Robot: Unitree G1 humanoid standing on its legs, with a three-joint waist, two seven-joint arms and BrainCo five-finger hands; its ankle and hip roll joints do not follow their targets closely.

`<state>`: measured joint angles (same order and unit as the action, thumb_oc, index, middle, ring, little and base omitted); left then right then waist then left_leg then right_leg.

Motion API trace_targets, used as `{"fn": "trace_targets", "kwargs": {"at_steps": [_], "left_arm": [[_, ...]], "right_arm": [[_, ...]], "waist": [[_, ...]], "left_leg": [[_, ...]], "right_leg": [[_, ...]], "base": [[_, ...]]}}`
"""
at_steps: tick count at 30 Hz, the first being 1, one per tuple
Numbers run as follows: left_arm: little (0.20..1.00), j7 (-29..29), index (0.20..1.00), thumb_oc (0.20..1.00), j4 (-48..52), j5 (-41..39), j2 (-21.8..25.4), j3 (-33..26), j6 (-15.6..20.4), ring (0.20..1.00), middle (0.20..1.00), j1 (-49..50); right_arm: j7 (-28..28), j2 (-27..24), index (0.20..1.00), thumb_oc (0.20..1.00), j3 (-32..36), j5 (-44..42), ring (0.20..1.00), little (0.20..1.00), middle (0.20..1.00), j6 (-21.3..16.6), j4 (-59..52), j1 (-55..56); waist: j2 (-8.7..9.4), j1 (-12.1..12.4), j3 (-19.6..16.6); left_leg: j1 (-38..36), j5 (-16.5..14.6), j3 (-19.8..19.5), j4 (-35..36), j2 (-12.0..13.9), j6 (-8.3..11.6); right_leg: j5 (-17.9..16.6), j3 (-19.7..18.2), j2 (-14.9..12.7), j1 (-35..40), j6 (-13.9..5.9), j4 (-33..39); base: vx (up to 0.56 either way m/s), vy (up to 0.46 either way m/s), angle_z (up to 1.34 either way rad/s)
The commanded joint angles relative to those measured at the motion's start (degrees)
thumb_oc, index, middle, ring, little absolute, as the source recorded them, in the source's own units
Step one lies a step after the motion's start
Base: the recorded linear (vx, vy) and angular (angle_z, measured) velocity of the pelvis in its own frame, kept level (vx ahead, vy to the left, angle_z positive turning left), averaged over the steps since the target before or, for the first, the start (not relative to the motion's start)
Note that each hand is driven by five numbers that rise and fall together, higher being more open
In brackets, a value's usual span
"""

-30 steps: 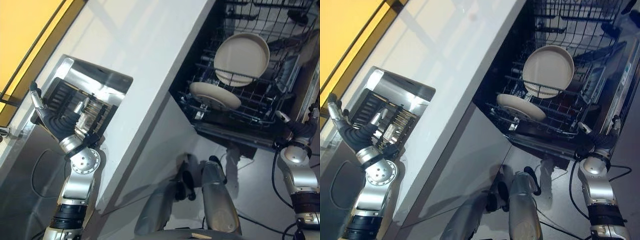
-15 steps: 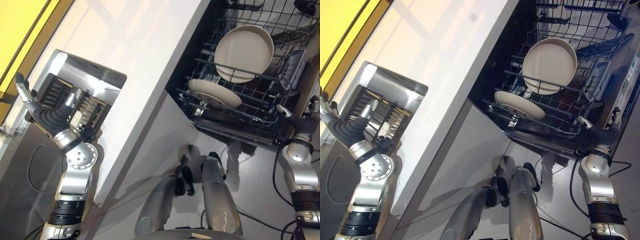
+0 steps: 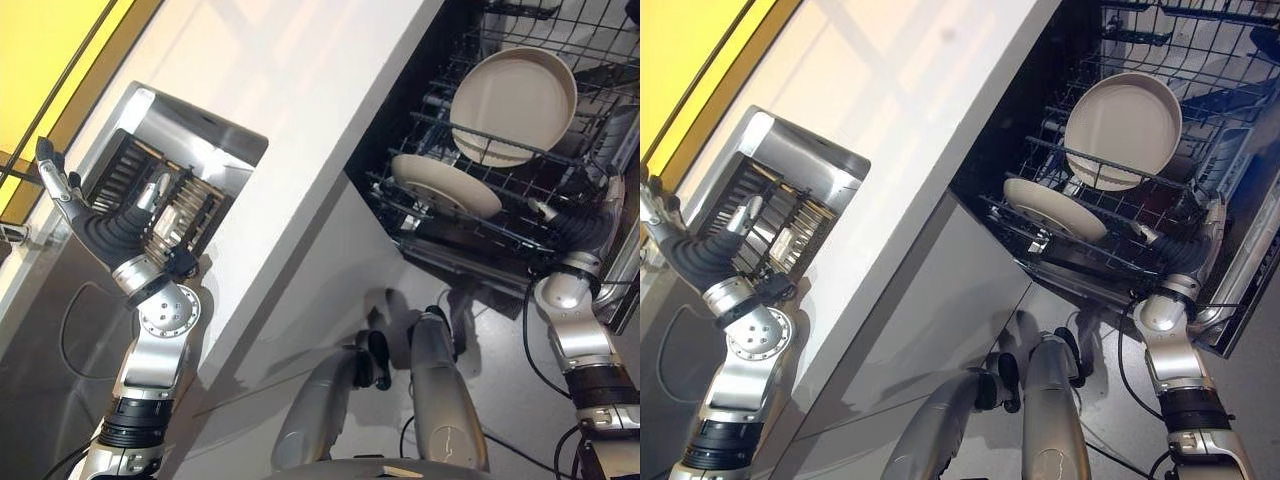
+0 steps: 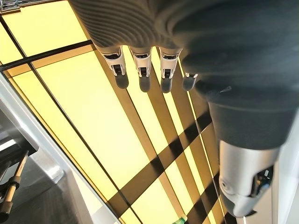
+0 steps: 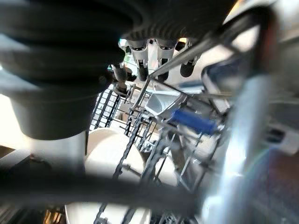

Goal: Pick up plates and place into dishwasher.

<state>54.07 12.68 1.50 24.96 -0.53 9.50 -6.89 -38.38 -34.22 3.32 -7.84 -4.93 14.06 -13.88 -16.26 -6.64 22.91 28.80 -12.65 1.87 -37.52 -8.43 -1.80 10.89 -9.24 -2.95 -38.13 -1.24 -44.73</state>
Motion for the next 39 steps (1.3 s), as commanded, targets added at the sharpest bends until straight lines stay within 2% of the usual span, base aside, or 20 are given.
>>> {"fn": "trace_targets", "kwargs": {"at_steps": [1, 4, 11, 15, 22, 26, 30, 36, 39], "left_arm": [[1.0, 0.99, 1.0, 1.0, -3.6, 2.02, 0.59, 2.01, 0.85, 1.0, 1.0, 3.78], [1.0, 1.61, 1.0, 1.0, -4.2, 1.92, 1.13, 2.66, 0.89, 1.0, 1.0, 3.18], [1.0, 0.92, 1.0, 1.0, -4.89, 1.07, 1.49, 3.57, 0.47, 1.0, 1.0, 1.22], [1.0, 1.29, 1.0, 1.0, -5.04, 1.04, 1.13, 4.28, 0.32, 1.0, 1.0, 0.58], [1.0, 2.62, 1.0, 1.0, -5.63, 0.56, 1.83, 5.23, -0.71, 1.0, 1.0, -1.14], [1.0, 2.4, 1.0, 1.0, -5.48, -0.07, 3.11, 5.39, -1.35, 1.0, 1.0, -2.16], [1.0, 2.39, 1.0, 1.0, -5.87, 0.19, 3.87, 5.13, -0.48, 1.0, 1.0, -2.57], [1.0, 1.14, 1.0, 1.0, -5.65, 0.07, 4.88, 3.97, 0.0, 1.0, 1.0, -2.51], [1.0, 0.73, 1.0, 1.0, -5.45, 0.34, 5.19, 3.14, 0.43, 1.0, 1.0, -1.86]], "right_arm": [[3.48, 3.07, 1.0, 1.0, 0.93, -14.38, 1.0, 1.0, 1.0, -7.77, 1.87, -2.51], [7.93, 5.6, 1.0, 1.0, 0.65, -18.42, 1.0, 1.0, 1.0, -11.94, 4.24, -2.92], [23.79, 7.26, 1.0, 1.0, -4.39, -21.98, 1.0, 1.0, 1.0, -14.32, 4.05, -6.72], [27.15, 8.33, 1.0, 1.0, -7.34, -20.37, 1.0, 1.0, 1.0, -13.1, 3.25, -9.19], [25.25, 10.57, 1.0, 1.0, -13.07, -16.39, 1.0, 1.0, 1.0, -8.84, 3.68, -17.27], [23.24, 10.59, 1.0, 1.0, -15.13, -15.42, 1.0, 1.0, 1.0, -6.39, 5.06, -22.99], [21.97, 10.58, 1.0, 1.0, -16.17, -15.38, 1.0, 1.0, 1.0, -6.26, 6.35, -26.32], [20.35, 10.8, 1.0, 1.0, -16.4, -16.14, 1.0, 1.0, 1.0, -7.62, 7.82, -30.27], [19.61, 11.56, 1.0, 1.0, -16.34, -15.86, 1.0, 1.0, 1.0, -8.78, 8.58, -31.15]], "waist": [[2.92, 0.77, 0.74], [2.62, 1.01, 1.15], [2.17, 1.44, 1.45], [2.28, 1.86, 1.39], [2.64, 4.18, 1.23], [3.04, 6.82, 0.97], [3.51, 8.95, 1.2], [4.64, 12.71, 2.09], [5.14, 14.41, 2.25]], "left_leg": [[5.29, -0.83, 2.15, -12.29, -2.19, -3.01], [5.27, -0.89, 1.88, -12.15, -2.61, -3.2], [4.75, -0.4, 1.53, -11.55, -3.58, -3.13], [4.31, 0.3, 1.23, -10.88, -3.83, -3.05], [4.17, 1.78, -0.09, -8.96, -4.58, -3.07], [4.14, 2.39, -1.67, -7.03, -5.24, -3.23], [4.81, 2.22, -2.87, -6.81, -5.86, -3.59], [7.58, -0.95, -4.46, -9.78, -6.7, -4.98], [8.15, -1.47, -5.22, -10.27, -7.16, -5.47]], "right_leg": [[-6.3, -0.79, 0.16, 2.17, 2.71, 6.6], [-6.29, -0.52, 0.17, 2.19, 2.83, 6.46], [-6.51, -0.12, 0.01, 2.14, 3.09, 6.41], [-6.76, -0.08, 0.17, 2.52, 3.17, 6.85], [-7.65, 0.81, -0.37, 3.35, 3.17, 8.45], [-8.08, 2.15, -0.97, 3.9, 2.8, 9.49], [-7.98, 3.41, -1.52, 3.84, 2.5, 9.37], [-5.73, 6.17, -2.23, 1.94, 2.37, 5.3], [-4.86, 7.61, -2.65, 1.69, 2.38, 3.83]], "base": [[0.0, -0.034, 0.07], [0.0, -0.016, 0.04], [0.01, 0.002, 0.0], [0.03, 0.027, -0.04], [0.0, 0.022, 0.06], [-0.01, 0.029, 0.12], [-0.03, 0.023, 0.15], [-0.06, -0.004, 0.3], [-0.05, -0.023, 0.24]]}}
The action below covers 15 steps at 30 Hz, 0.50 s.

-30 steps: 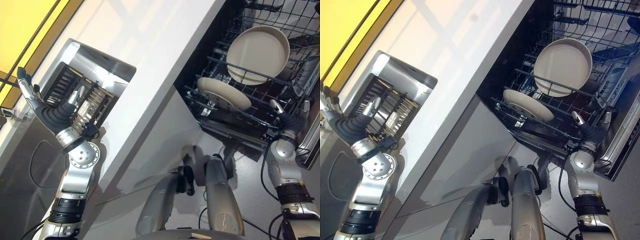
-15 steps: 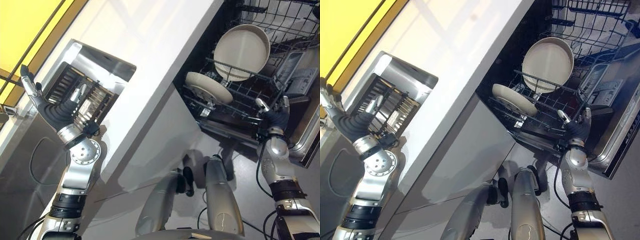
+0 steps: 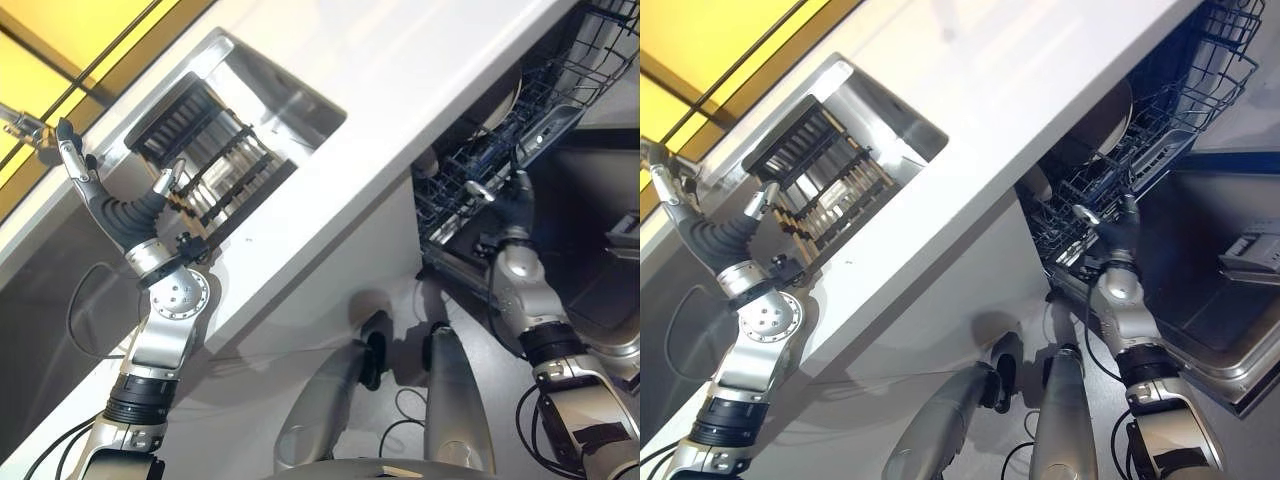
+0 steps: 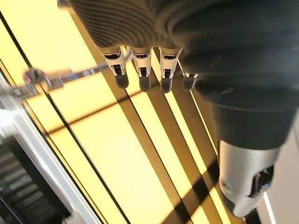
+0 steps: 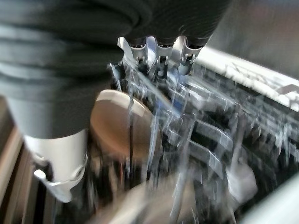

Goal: Pick up plates and place into dishwasher.

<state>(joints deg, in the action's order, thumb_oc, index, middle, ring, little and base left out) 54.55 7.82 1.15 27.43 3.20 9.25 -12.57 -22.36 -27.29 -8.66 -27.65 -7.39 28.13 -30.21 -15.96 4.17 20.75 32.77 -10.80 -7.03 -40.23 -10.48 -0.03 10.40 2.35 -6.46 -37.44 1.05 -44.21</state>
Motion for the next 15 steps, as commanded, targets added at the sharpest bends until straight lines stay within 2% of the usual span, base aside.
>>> {"fn": "trace_targets", "kwargs": {"at_steps": [1, 6, 15], "left_arm": [[1.0, 0.28, 1.0, 1.0, -0.52, 0.73, 2.79, -0.73, 0.72, 1.0, 1.0, 3.96], [1.0, -0.61, 1.0, 1.0, -0.43, 0.97, 4.04, -2.34, 2.64, 1.0, 1.0, 4.86], [1.0, -2.26, 1.0, 1.0, -1.4, 0.27, 6.1, -3.05, 4.91, 1.0, 1.0, 4.33]], "right_arm": [[3.6, 4.7, 1.0, 1.0, -4.4, 3.99, 1.0, 1.0, 1.0, -6.52, -5.41, -14.94], [2.74, 4.95, 1.0, 1.0, -4.31, 3.61, 1.0, 1.0, 1.0, -7.89, -5.18, -16.4], [2.3, 3.93, 1.0, 1.0, -3.95, 2.2, 1.0, 1.0, 1.0, -10.13, -3.86, -18.73]], "waist": [[4.9, 3.78, 4.42], [5.5, 5.92, 4.33], [5.64, 6.94, 3.75]], "left_leg": [[4.27, -3.34, 3.57, -7.65, -5.18, -7.28], [4.62, -3.12, 2.19, -7.22, -5.64, -7.82], [3.89, -3.19, 0.98, -6.22, -6.18, -8.21]], "right_leg": [[-4.27, -3.79, 0.76, 0.95, 0.06, 3.12], [-3.49, -1.84, -0.24, 1.24, 0.0, 2.55], [-4.12, -1.07, -1.33, 2.6, -0.09, 3.68]], "base": [[-0.05, -0.028, 0.26], [-0.05, -0.048, 0.28], [-0.04, -0.04, 0.1]]}}
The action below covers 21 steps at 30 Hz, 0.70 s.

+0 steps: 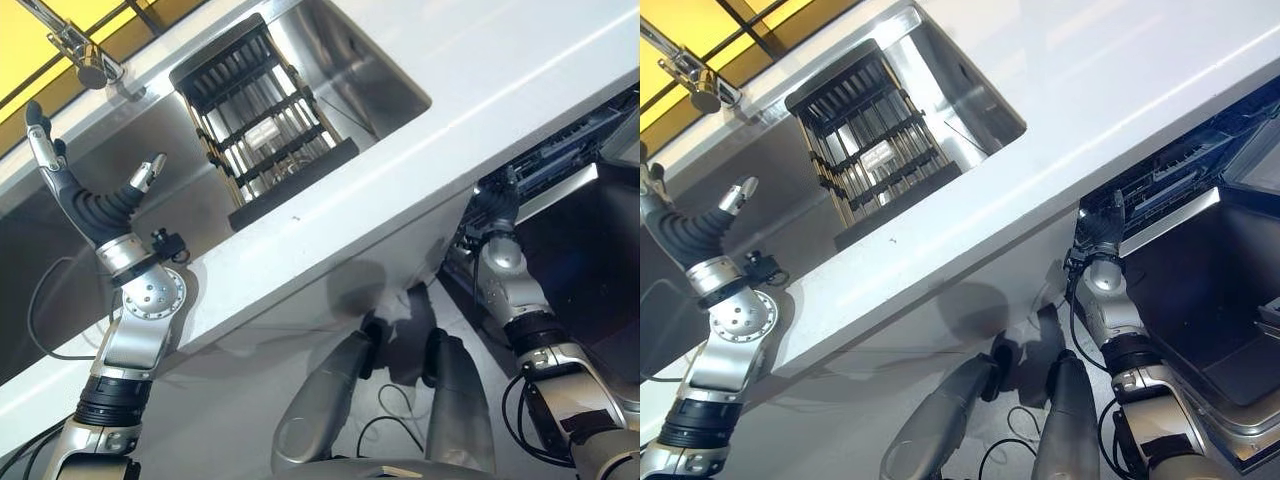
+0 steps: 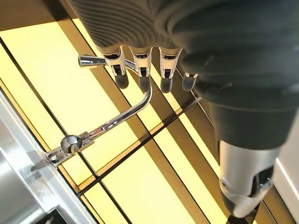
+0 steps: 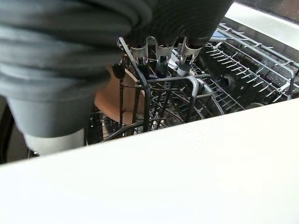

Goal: Pick up plates and place into dishwasher.

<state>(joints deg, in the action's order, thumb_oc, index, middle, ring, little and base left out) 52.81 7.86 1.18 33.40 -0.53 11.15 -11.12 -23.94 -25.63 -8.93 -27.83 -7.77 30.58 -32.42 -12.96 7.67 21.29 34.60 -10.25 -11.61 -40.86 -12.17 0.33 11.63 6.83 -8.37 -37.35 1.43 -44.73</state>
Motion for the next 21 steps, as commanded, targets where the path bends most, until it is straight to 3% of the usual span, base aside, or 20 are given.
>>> {"fn": "trace_targets", "kwargs": {"at_steps": [1, 6, 11, 13, 21], "left_arm": [[1.0, -0.94, 1.0, 1.0, -1.48, 0.19, 0.26, 0.62, 3.4, 1.0, 1.0, 2.97], [1.0, -2.22, 1.0, 1.0, -2.44, -0.42, 1.8, 0.44, 3.91, 1.0, 1.0, 1.86], [1.0, -2.31, 1.0, 1.0, -2.67, -0.77, 3.16, 0.77, 2.94, 1.0, 1.0, 0.55], [1.0, -2.42, 1.0, 1.0, -2.64, -0.59, 3.68, 0.85, 2.6, 1.0, 1.0, 0.53], [1.0, -6.45, 1.0, 1.0, -1.86, -0.54, 4.26, 1.75, 2.97, 1.0, 1.0, 1.16]], "right_arm": [[3.58, 2.11, 1.0, 1.0, -3.5, 2.41, 1.0, 1.0, 1.0, -9.9, -6.29, -16.61], [-1.01, 1.7, 1.0, 1.0, -2.92, 5.59, 1.0, 1.0, 1.0, -9.26, -8.96, -13.26], [-12.29, 0.23, 1.0, 1.0, -1.58, 11.18, 1.0, 1.0, 1.0, -1.15, -12.5, -5.15], [-15.54, 0.37, 1.0, 1.0, 0.08, 11.11, 1.0, 1.0, 1.0, 0.41, -13.58, 0.1], [-20.86, 0.54, 1.0, 1.0, 5.41, 7.81, 1.0, 1.0, 1.0, 1.76, -15.2, 12.01]], "waist": [[2.64, 3.36, 3.13], [4.04, 1.33, 2.54], [6.37, -1.87, 2.36], [7.35, -3.42, 2.23], [9.67, -6.44, 0.23]], "left_leg": [[1.92, -3.81, 5.63, -5.53, -4.44, -8.59], [-0.48, -3.89, 6.51, -2.79, -3.47, -8.52], [-3.49, -3.32, 7.82, 0.71, -1.97, -8.67], [-5.22, -3.88, 8.33, 1.8, -1.22, -8.91], [-10.59, -3.76, 9.95, 5.27, -0.39, -9.4]], "right_leg": [[-5.53, -5.6, 0.53, 2.68, -0.5, 4.41], [-8.49, -7.38, 0.83, 5.03, -1.13, 8.99], [-12.86, -9.84, 1.04, 7.75, -1.95, 15.17], [-14.44, -10.94, 1.1, 9.44, -2.41, 17.86], [-20.12, -13.83, -0.22, 14.95, -3.79, 25.2]], "base": [[-0.05, -0.035, 0.0], [-0.04, -0.018, 0.0], [-0.06, 0.01, -0.05], [-0.03, 0.001, -0.23], [0.01, -0.006, -0.25]]}}
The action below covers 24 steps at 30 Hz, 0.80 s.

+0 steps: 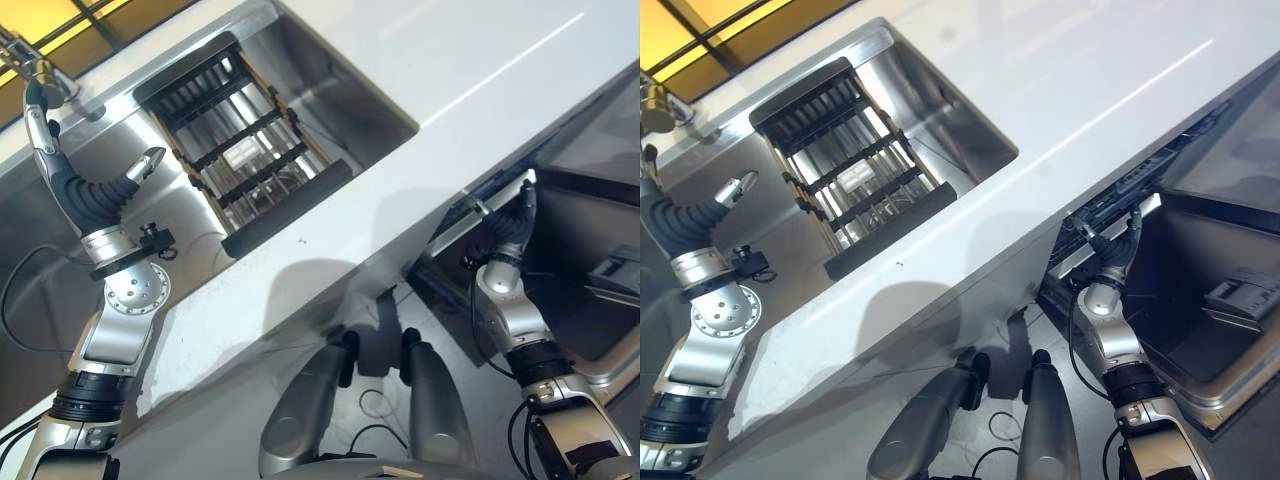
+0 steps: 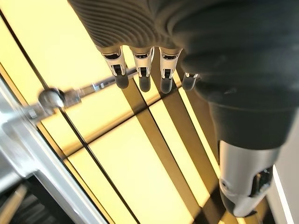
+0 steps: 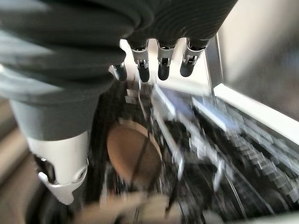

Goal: Pick up plates and place into dishwasher.

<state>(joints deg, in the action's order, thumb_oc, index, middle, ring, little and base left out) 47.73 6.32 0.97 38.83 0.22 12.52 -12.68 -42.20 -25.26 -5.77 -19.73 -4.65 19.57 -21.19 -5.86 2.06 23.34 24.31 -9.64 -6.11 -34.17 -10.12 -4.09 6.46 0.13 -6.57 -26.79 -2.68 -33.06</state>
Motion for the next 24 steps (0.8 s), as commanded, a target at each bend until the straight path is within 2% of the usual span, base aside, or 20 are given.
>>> {"fn": "trace_targets", "kwargs": {"at_steps": [1, 5, 9, 15, 19, 22, 24], "left_arm": [[1.0, -2.42, 1.0, 1.0, 0.0, 0.03, -1.65, 0.74, 1.92, 1.0, 1.0, 3.72], [1.0, -5.84, 1.0, 1.0, 1.04, 0.87, -2.83, -0.67, 2.75, 1.0, 1.0, 7.54], [1.0, -9.33, 1.0, 1.0, 2.0, 0.99, -3.09, -2.05, 2.59, 1.0, 1.0, 9.97], [1.0, -12.3, 1.0, 1.0, 2.8, 0.58, -3.72, -3.52, 2.43, 1.0, 1.0, 13.36], [1.0, -12.87, 1.0, 1.0, 3.14, 0.13, -4.17, -3.93, 1.87, 1.0, 1.0, 14.99], [1.0, -12.59, 1.0, 1.0, 3.67, -0.12, -4.75, -4.35, 1.32, 1.0, 1.0, 16.92], [1.0, -11.22, 1.0, 1.0, 3.96, 0.3, -5.81, -4.35, 1.0, 1.0, 1.0, 17.85]], "right_arm": [[-2.91, 0.53, 1.0, 1.0, 3.18, -0.23, 1.0, 1.0, 1.0, -1.23, -4.76, 3.41], [-4.65, 2.45, 1.0, 1.0, 5.5, 0.46, 1.0, 1.0, 1.0, -1.08, -5.61, 11.14], [-9.27, 5.22, 1.0, 1.0, 7.05, 1.77, 1.0, 1.0, 1.0, -0.53, -6.18, 16.49], [-15.77, 8.49, 1.0, 1.0, 9.76, 2.98, 1.0, 1.0, 1.0, 0.31, -8.02, 22.89], [-17.51, 10.13, 1.0, 1.0, 11.34, 1.81, 1.0, 1.0, 1.0, 0.0, -8.22, 27.0], [-15.51, 11.57, 1.0, 1.0, 12.37, -3.7, 1.0, 1.0, 1.0, -2.29, -7.24, 31.07], [-13.49, 12.52, 1.0, 1.0, 12.52, -9.09, 1.0, 1.0, 1.0, -5.78, -4.7, 32.88]], "waist": [[2.86, -1.24, -2.48], [3.84, -1.94, -4.73], [4.74, -2.71, -6.55], [5.17, -4.86, -8.08], [5.18, -6.47, -8.39], [5.05, -7.65, -8.36], [4.02, -8.13, -7.64]], "left_leg": [[-1.21, -4.5, 4.69, -1.11, -2.47, -5.06], [-4.5, -5.04, 5.28, -0.17, -2.31, -5.38], [-7.14, -5.71, 5.92, 0.05, -1.82, -5.51], [-11.84, -5.87, 7.48, 2.26, -0.97, -5.6], [-14.9, -5.59, 8.97, 4.58, -0.5, -5.54], [-17.29, -4.53, 10.52, 7.36, 0.2, -5.35], [-17.9, -3.41, 12.53, 8.61, 1.47, -5.33]], "right_leg": [[-15.52, -7.54, -2.25, 5.36, 0.13, 14.29], [-16.77, -8.31, -2.89, 8.67, -0.44, 16.31], [-17.85, -8.87, -3.09, 11.45, -0.88, 17.73], [-20.27, -10.12, -3.37, 14.21, -1.54, 19.49], [-22.17, -10.06, -4.02, 14.7, -2.38, 20.35], [-23.08, -8.71, -4.5, 14.17, -2.96, 19.47], [-21.05, -6.3, -4.33, 12.75, -2.44, 14.75]], "base": [[0.08, 0.018, -0.15], [0.13, -0.006, -0.2], [0.13, -0.024, -0.14], [0.11, 0.02, -0.2], [0.09, 0.064, -0.2], [0.08, 0.112, -0.27], [-0.02, 0.164, -0.57]]}}
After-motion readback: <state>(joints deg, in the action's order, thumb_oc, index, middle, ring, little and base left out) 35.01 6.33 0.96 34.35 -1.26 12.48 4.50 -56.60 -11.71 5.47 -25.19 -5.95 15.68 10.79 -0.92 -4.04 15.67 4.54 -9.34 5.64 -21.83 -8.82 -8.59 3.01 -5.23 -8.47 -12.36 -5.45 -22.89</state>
